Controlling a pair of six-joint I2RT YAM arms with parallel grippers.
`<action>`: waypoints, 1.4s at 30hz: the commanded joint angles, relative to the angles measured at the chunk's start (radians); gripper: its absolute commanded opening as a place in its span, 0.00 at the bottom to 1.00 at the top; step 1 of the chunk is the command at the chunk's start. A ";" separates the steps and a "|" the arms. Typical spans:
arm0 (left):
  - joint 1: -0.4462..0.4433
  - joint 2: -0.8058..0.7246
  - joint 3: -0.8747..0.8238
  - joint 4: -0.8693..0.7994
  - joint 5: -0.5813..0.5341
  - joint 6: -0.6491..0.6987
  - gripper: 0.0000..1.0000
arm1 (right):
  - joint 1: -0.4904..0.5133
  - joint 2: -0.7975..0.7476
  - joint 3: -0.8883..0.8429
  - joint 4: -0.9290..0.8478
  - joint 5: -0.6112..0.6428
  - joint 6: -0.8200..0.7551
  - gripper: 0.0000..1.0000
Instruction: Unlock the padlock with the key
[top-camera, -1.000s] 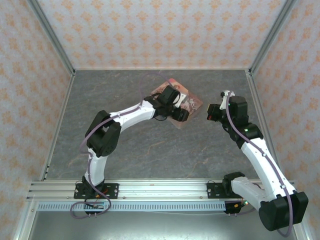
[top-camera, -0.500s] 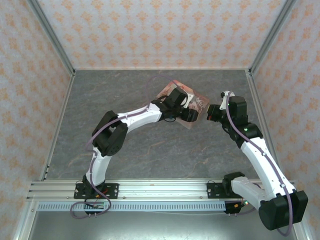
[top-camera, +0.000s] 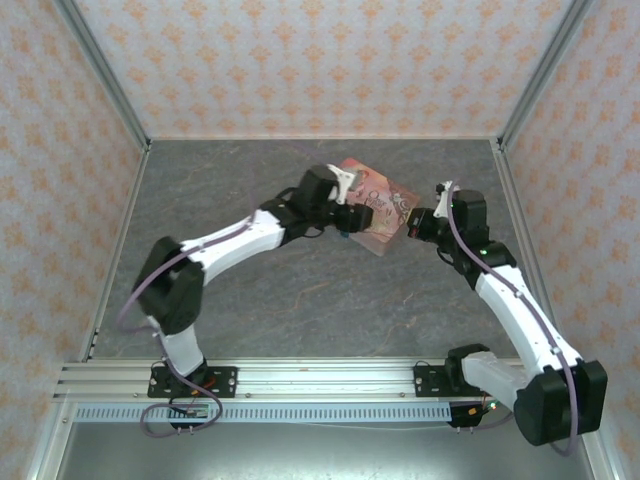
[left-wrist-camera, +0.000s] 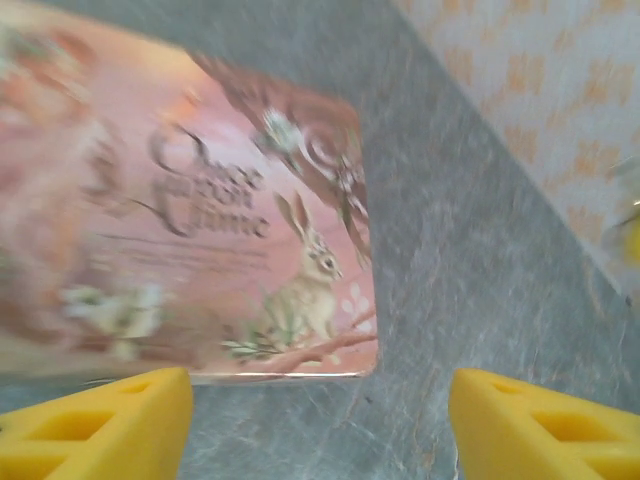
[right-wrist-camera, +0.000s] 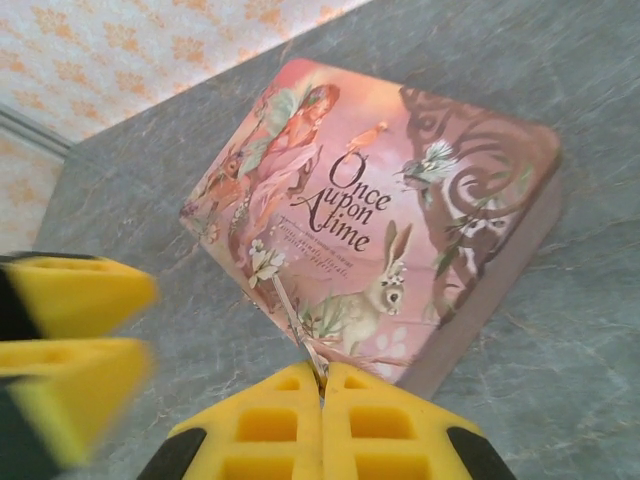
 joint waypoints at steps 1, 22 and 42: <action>0.053 -0.081 -0.111 0.115 -0.054 -0.031 0.70 | -0.005 0.082 -0.024 0.158 -0.125 0.099 0.00; 0.117 0.030 -0.362 0.369 0.017 -0.092 0.69 | -0.005 0.582 0.086 0.509 -0.267 0.263 0.00; 0.059 0.259 -0.293 0.486 -0.050 -0.008 0.62 | -0.005 0.615 0.055 0.434 -0.236 0.212 0.00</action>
